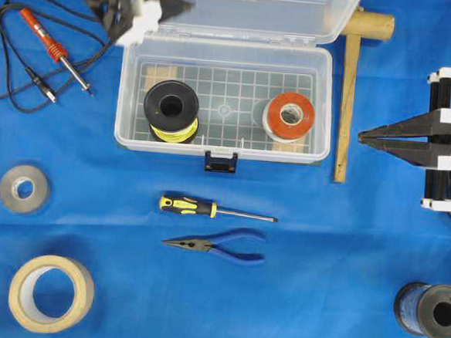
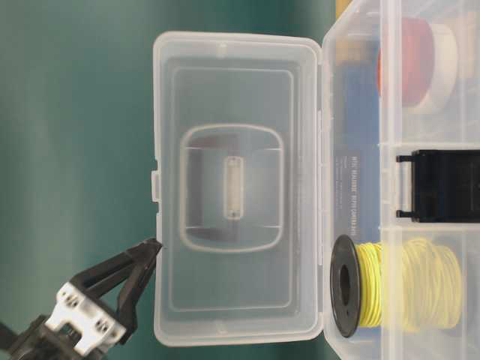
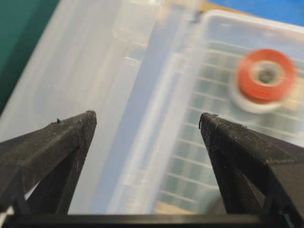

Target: Close the tool box with the left arm.

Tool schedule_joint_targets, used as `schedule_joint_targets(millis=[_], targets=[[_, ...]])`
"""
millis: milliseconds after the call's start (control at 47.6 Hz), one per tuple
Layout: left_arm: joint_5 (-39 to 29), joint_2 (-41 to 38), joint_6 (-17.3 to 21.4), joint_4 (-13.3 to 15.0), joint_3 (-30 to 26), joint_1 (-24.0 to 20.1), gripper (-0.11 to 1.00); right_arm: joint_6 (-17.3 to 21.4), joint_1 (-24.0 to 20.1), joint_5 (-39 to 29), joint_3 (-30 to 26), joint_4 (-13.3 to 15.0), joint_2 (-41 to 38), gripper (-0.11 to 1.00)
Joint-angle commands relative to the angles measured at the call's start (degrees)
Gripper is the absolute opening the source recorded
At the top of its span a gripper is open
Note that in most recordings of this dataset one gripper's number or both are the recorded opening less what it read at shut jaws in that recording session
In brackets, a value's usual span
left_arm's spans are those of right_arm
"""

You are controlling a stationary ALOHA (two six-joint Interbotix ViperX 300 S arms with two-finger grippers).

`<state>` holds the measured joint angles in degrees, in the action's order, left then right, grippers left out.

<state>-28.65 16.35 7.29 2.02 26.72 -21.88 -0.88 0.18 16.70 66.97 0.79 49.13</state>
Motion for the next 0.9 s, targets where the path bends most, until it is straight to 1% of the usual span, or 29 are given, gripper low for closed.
schedule_joint_targets(millis=[0, 147, 315, 420, 504, 588, 735, 819, 882], targets=[[-2.3, 0.2, -2.5, 0.4, 2.8, 3.2, 0.92, 0.2, -0.1, 0.6, -0.7, 0.0, -0.2, 0.00], [-3.3, 2.8, -5.8, 0.4, 4.9, 8.3, 0.92, 0.2, -0.1, 0.7, -0.6, 0.0, -0.2, 0.00], [-5.3, 5.6, -10.7, 0.4, 6.6, 16.1, 0.92, 0.2, -0.1, 0.7, -0.7, 0.0, -0.1, 0.00], [-8.1, 7.1, -15.0, 0.4, 7.3, 21.4, 0.92, 0.2, -0.1, 0.6, -0.7, 0.0, 0.0, 0.00], [-9.3, 8.3, -18.3, 0.4, 7.0, 23.7, 0.92, 0.2, -0.1, 0.5, -0.8, 0.0, 0.0, 0.00], [-9.5, 10.6, -20.4, 0.3, 6.2, 25.3, 0.92, 0.2, -0.1, 0.5, -0.8, 0.0, 0.0, 0.00], [-7.7, 16.0, -20.2, -0.3, 5.4, 25.9, 0.91, 0.2, 0.0, 0.6, -0.9, 0.0, 0.2, 0.00], [-4.3, 20.2, -18.4, -0.7, 7.2, 25.9, 0.91, 0.2, -0.1, 0.7, -0.8, 0.0, 0.2, 0.00], [-1.7, 23.2, -16.1, -0.7, 8.8, 25.8, 0.91, 0.2, -0.1, 0.7, -0.8, 0.0, 0.2, 0.00]])
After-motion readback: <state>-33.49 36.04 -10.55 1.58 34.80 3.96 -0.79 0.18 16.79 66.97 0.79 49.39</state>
